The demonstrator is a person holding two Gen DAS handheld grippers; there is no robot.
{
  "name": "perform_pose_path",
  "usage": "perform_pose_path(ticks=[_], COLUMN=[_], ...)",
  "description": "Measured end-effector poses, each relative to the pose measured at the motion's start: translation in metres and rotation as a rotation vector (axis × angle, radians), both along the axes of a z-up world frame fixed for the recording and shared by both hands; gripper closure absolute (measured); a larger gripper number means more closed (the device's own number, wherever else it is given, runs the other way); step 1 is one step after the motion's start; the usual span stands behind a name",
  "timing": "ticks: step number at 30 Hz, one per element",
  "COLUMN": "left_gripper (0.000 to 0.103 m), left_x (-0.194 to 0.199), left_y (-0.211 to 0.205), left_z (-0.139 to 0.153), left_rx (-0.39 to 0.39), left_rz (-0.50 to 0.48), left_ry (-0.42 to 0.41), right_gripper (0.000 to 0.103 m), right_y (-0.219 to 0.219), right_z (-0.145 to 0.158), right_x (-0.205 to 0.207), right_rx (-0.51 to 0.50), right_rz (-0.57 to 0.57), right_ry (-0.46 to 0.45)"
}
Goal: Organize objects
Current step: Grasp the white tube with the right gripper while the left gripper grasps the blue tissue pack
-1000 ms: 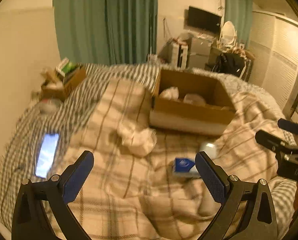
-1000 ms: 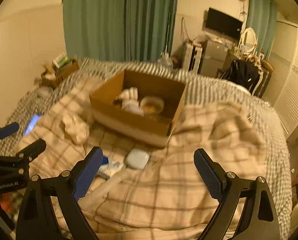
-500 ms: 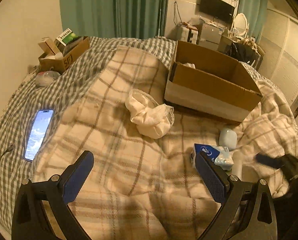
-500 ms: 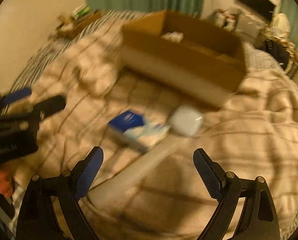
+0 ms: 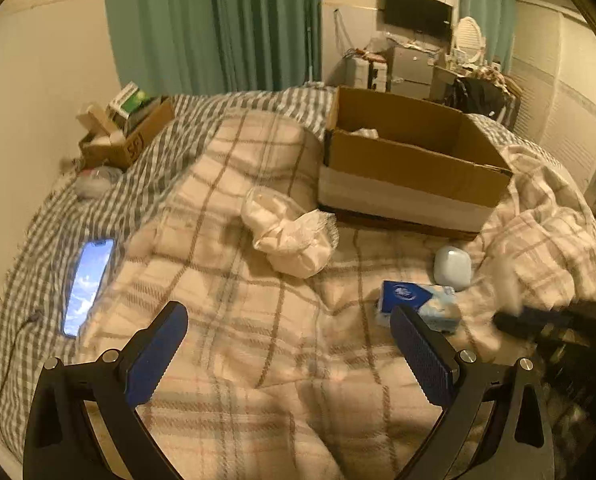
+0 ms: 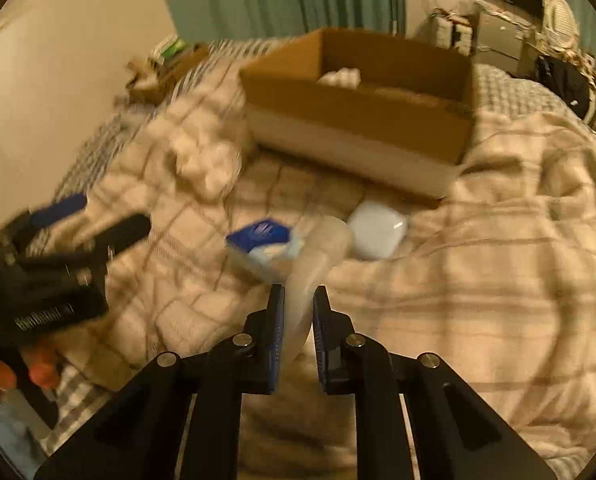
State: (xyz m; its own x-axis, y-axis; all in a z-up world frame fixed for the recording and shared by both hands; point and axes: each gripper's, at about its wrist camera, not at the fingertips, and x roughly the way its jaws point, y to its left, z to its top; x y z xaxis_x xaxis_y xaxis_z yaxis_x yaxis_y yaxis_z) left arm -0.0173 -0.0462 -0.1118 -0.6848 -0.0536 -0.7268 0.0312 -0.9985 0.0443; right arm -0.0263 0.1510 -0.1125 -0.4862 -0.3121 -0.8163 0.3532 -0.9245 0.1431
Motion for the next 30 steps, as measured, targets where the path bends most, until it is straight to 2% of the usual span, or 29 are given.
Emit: perform_pose_path(ticks=[4,9,16,21,24,25,28,30], left_gripper=[0.0,0.0,0.0,0.0,0.0,0.003,0.026,0.026], left_x=[-0.001,-0.012,-0.046,-0.065,-0.072,-0.072,-0.065,-0.06], left_y=[0.018,0.049,0.088,0.104,0.105,0.105,0.103,0.1], left_z=[0.003,-0.01,-0.048,-0.062,-0.069,-0.069,-0.067,-0.063], left_rx=[-0.003,0.035,0.011,-0.04,-0.028,-0.018,0.004,0.017], left_rz=[-0.038,-0.096,-0.139,-0.175,-0.175,-0.177,-0.184,-0.179], left_ry=[-0.014,-0.077,-0.199,-0.218,-0.224,-0.224,-0.209,-0.198], right_gripper=[0.09,0.09,0.09,0.09,0.09,0.09,0.09,0.09], right_y=[0.027,0.058,0.075,0.069,0.069,0.07,0.069,0.067], right_z=[0.032,0.048,0.03,0.015,0.009,0.009,0.009,0.01], right_x=[-0.006,-0.026,-0.048,-0.056,-0.06,-0.061,-0.061,-0.06], right_rx=[0.038,0.098,0.035,0.009,-0.003,-0.005,-0.007,0.001], right_rz=[-0.051,-0.151,-0.181,-0.165,-0.174,-0.175,-0.171,-0.166], right_ry=[0.079,0.131,0.07,0.038,0.017,0.014,0.015,0.021])
